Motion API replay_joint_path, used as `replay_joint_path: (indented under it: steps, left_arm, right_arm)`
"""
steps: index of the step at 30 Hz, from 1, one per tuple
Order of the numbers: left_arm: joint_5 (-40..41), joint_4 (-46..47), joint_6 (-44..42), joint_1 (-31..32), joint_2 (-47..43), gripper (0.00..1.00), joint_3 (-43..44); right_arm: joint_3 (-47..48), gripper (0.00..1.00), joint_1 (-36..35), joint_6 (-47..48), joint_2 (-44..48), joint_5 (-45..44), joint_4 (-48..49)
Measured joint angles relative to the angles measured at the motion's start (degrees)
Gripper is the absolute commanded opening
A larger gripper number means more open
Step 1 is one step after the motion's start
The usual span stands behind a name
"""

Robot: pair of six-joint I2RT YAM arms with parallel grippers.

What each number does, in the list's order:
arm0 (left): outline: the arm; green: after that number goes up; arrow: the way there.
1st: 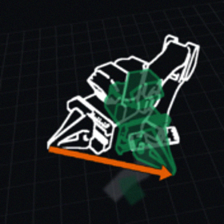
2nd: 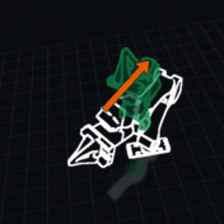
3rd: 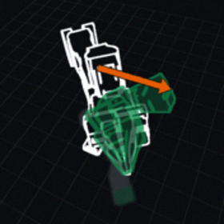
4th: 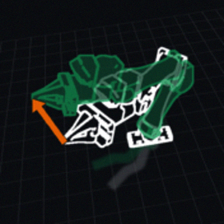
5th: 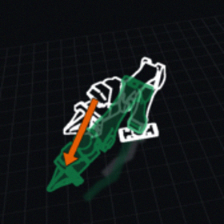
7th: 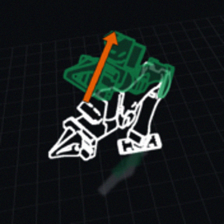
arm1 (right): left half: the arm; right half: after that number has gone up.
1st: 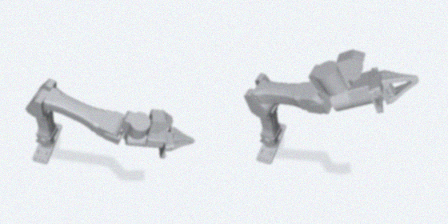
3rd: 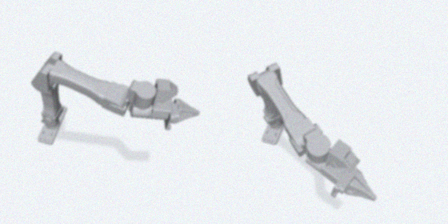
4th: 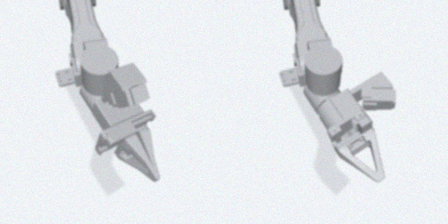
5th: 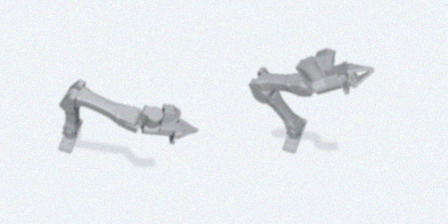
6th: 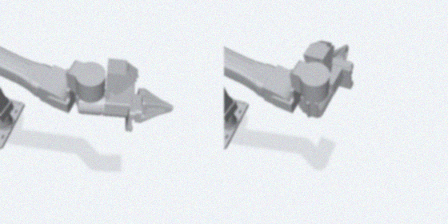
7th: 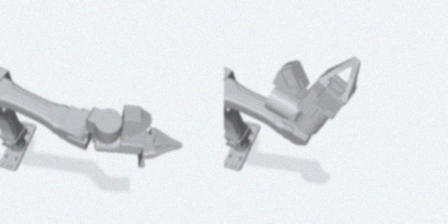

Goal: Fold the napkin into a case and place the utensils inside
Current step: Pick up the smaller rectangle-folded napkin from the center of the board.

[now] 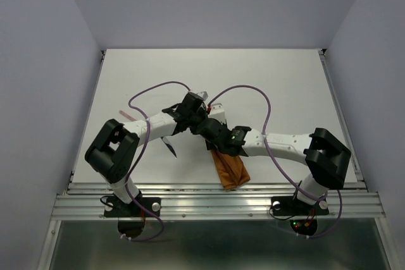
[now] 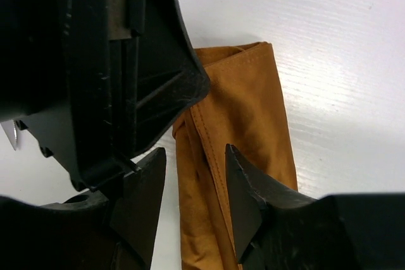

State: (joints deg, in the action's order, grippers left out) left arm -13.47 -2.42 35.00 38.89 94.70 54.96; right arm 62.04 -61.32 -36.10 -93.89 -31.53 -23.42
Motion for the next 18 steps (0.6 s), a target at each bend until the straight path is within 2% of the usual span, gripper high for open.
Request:
replay_joint_path:
  steps: [11,18]
  left_arm:
    - [0.39,1.36,0.85,-0.85,0.07,0.0,-0.63]
    - [1.07,2.16,0.9,-1.33,0.09,0.0,-1.22]
  right_arm:
    - [-1.95,0.46,-0.66,3.91,-4.04,-2.47,9.92]
    - [-1.95,0.38,-1.25,3.93,-5.84,-4.04,12.41]
